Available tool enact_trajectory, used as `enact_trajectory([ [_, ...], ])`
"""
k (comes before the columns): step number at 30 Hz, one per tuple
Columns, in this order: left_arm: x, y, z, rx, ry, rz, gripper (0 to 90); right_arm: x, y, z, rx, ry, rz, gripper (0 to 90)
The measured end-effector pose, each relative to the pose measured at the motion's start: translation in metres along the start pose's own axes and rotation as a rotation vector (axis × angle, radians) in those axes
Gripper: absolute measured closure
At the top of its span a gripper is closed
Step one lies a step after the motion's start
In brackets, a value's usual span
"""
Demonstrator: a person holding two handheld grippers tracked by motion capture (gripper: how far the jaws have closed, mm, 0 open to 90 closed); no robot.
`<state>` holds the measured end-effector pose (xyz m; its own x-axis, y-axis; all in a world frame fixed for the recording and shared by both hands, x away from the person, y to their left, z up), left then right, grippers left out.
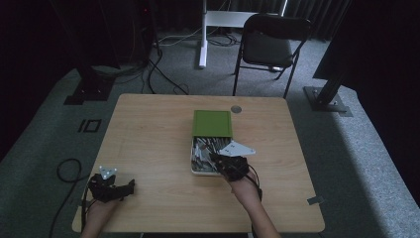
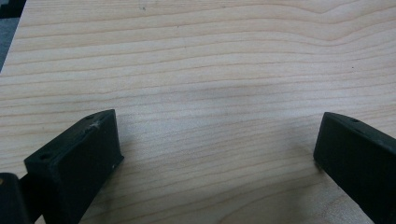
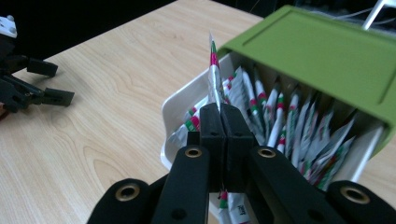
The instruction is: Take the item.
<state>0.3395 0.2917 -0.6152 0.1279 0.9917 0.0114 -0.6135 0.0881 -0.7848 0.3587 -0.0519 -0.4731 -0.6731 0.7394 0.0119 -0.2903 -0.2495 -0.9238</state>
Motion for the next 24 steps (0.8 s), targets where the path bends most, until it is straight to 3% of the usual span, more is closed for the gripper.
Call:
enact_trajectory([
  [12,0.000,0.000,0.000,0.000,0.000,0.000,1.3,-0.025,-0.029,0.021,-0.075,0.060,-0.005,89.3],
  [18,0.000,0.000,0.000,0.001,0.000,0.000,1.3,-0.046,-0.035,0.036,-0.102,0.110,-0.025,89.3],
  [24,0.000,0.000,0.000,0.000,0.001,0.000,1.3,-0.076,-0.030,0.048,-0.101,0.175,-0.054,89.4],
])
Point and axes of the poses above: each handheld gripper's, and its own axes: z roughly backward along the jaws, y roughly out of its underside, x roughly to its left, the point moved 9 cm from there along -z, roughly forward along the jaws, and after that the axes turned 8 degrees about -x, right-handed, at the moved point
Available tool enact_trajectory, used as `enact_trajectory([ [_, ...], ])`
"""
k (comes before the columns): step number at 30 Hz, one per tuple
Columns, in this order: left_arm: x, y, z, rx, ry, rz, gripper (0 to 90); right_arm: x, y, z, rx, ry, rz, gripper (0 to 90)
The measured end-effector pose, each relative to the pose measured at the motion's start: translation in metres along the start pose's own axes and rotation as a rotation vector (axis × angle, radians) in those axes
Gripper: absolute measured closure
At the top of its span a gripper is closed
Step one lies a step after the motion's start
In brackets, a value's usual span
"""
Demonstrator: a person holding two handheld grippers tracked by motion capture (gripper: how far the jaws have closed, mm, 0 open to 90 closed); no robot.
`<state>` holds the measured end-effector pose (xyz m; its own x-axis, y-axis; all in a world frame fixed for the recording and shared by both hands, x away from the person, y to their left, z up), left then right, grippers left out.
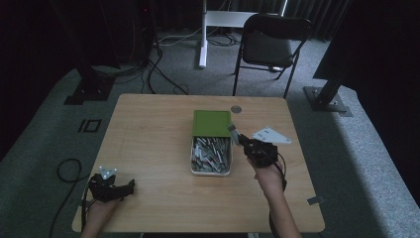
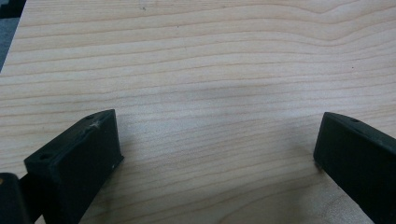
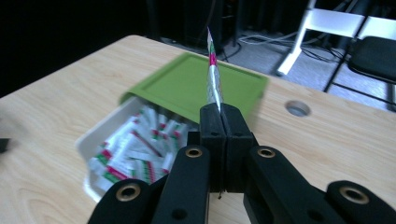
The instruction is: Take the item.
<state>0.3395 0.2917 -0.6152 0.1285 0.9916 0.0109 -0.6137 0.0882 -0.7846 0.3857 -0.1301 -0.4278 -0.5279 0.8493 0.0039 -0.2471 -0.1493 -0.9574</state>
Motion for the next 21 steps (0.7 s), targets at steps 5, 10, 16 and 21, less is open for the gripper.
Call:
enact_trajectory([
  [5,0.000,0.000,0.000,0.000,0.000,0.002,1.4,-0.026,0.008,0.003,0.012,0.059,-0.035,89.4],
  [10,0.000,0.000,0.000,-0.001,0.000,0.000,1.4,-0.053,0.021,0.005,0.033,0.114,-0.062,89.4],
  [16,0.000,0.000,0.000,-0.001,0.000,0.000,1.4,-0.080,0.041,0.003,0.060,0.183,-0.096,89.4],
  [21,0.000,0.000,0.000,0.000,0.000,0.001,1.4,-0.096,0.056,-0.002,0.080,0.230,-0.094,89.4],
])
Point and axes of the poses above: each handheld gripper's, and its own axes: z roughly backward along the jaws, y roughly out of its underside, x roughly to its left, the point moved 9 cm from there along -z, roughly forward along the jaws, and after that the axes turned 8 degrees about -x, right-handed, at the moved point
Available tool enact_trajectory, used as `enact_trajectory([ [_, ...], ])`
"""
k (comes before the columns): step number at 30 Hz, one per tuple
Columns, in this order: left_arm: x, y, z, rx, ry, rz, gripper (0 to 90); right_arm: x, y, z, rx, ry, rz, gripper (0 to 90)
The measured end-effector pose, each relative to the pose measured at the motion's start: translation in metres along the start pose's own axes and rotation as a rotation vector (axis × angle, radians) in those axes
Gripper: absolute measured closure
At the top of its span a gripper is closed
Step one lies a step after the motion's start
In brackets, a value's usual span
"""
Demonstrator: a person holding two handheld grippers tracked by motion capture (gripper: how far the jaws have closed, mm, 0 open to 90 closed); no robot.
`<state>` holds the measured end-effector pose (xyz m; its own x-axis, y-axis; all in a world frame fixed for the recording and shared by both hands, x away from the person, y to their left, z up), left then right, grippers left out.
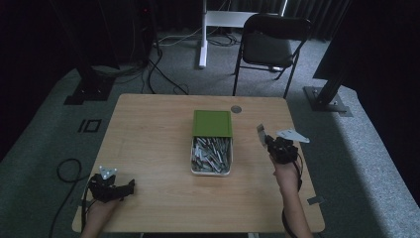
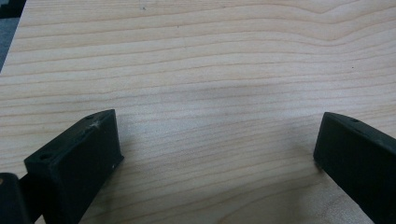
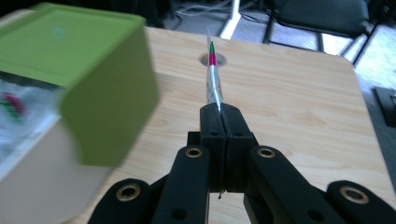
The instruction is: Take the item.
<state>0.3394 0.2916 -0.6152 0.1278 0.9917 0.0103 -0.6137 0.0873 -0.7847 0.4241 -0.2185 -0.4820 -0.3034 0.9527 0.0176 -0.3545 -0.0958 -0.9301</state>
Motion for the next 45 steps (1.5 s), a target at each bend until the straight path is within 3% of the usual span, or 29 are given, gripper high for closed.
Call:
enact_trajectory([
  [1,0.000,0.000,0.000,0.000,0.000,0.000,1.4,-0.009,0.007,-0.006,0.016,0.031,-0.002,89.4],
  [8,0.000,0.000,0.000,0.000,0.000,0.000,1.4,-0.032,0.035,-0.031,0.088,0.098,-0.002,89.4],
  [13,0.000,0.000,0.000,0.000,0.000,0.000,1.4,-0.038,0.059,-0.044,0.137,0.153,0.019,89.3],
  [17,0.000,0.000,0.000,0.000,0.000,0.000,1.3,-0.035,0.071,-0.049,0.151,0.155,0.019,89.3],
  [22,0.000,0.000,0.000,0.000,0.000,0.000,1.4,-0.016,0.076,-0.053,0.147,0.120,0.005,89.0],
  [26,0.000,0.000,0.000,-0.002,0.000,0.000,1.4,0.004,0.091,-0.062,0.205,0.090,0.044,88.2],
  [28,0.000,0.000,0.000,-0.002,0.000,0.000,1.4,0.013,0.100,-0.067,0.227,0.060,0.041,86.3],
  [32,0.000,0.000,0.000,-0.001,0.000,0.000,1.3,0.025,0.105,-0.071,0.226,-0.013,-0.007,64.6],
  [34,0.000,0.000,0.000,-0.002,-0.001,0.000,1.4,0.028,0.103,-0.072,0.216,-0.043,-0.020,54.8],
  [38,0.000,0.000,0.000,-0.002,0.000,0.000,1.3,0.027,0.100,-0.067,0.217,-0.046,-0.042,41.7],
  [45,0.000,0.000,0.000,0.000,0.000,-0.002,1.4,0.018,0.101,-0.052,0.222,-0.042,-0.067,34.2],
])
Point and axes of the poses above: each handheld gripper's, and its own axes: z roughly backward along the jaws, y roughly out of its underside, x roughly to its left, the point moved 9 cm from there along -z, roughly forward along the jaws, and after that the axes turned 8 degrees about -x, right-handed, at the moved point
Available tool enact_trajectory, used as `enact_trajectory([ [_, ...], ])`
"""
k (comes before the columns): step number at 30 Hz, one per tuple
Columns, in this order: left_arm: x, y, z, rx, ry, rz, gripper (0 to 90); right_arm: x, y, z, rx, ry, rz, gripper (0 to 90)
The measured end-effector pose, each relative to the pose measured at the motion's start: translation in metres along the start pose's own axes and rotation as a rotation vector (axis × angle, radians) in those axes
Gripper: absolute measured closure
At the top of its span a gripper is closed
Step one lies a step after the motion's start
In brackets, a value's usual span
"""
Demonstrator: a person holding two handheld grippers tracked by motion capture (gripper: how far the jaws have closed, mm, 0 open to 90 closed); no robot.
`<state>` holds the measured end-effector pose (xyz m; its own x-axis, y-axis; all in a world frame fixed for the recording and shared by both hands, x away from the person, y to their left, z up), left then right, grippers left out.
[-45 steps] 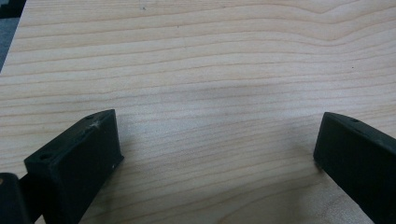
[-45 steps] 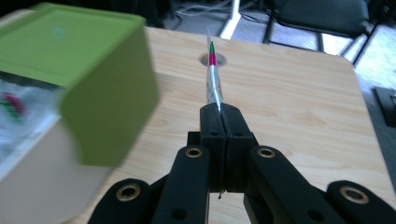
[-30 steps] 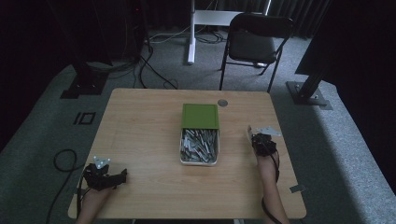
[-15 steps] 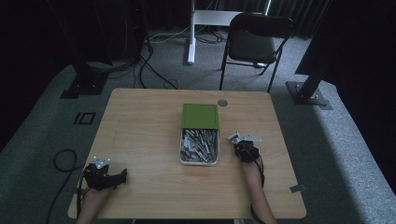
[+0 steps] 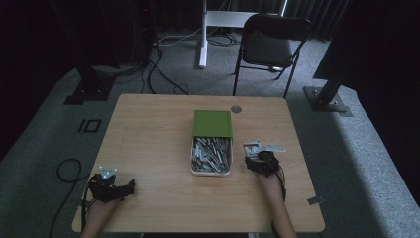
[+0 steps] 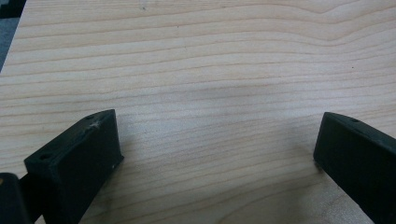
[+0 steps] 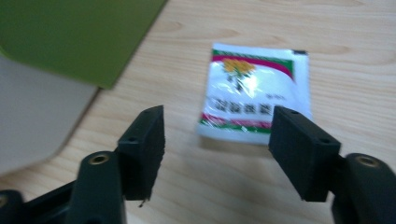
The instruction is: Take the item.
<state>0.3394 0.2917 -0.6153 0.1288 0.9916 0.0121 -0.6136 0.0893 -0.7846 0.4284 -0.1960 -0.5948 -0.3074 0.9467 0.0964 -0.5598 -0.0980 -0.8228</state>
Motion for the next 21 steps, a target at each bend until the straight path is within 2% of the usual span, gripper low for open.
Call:
enact_trajectory([
  [10,0.000,0.000,0.000,0.000,0.000,0.000,1.3,-0.025,0.020,0.017,0.031,0.040,-0.047,22.1],
  [17,0.000,0.000,0.000,0.000,0.000,0.000,1.4,-0.041,0.032,0.029,0.040,0.068,-0.077,19.3],
  [21,0.000,0.000,0.000,0.000,0.000,-0.001,1.4,-0.049,0.038,0.036,0.041,0.084,-0.071,19.0],
])
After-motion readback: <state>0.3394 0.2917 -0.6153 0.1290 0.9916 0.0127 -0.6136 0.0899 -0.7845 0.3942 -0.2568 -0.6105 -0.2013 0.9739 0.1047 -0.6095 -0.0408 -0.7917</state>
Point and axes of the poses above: each handheld gripper's, and its own axes: z roughly backward along the jaws, y roughly out of its underside, x roughly to its left, the point moved 9 cm from there along -z, roughly forward along the jaws, and after that the axes turned 8 degrees about -x, right-handed, at the moved point
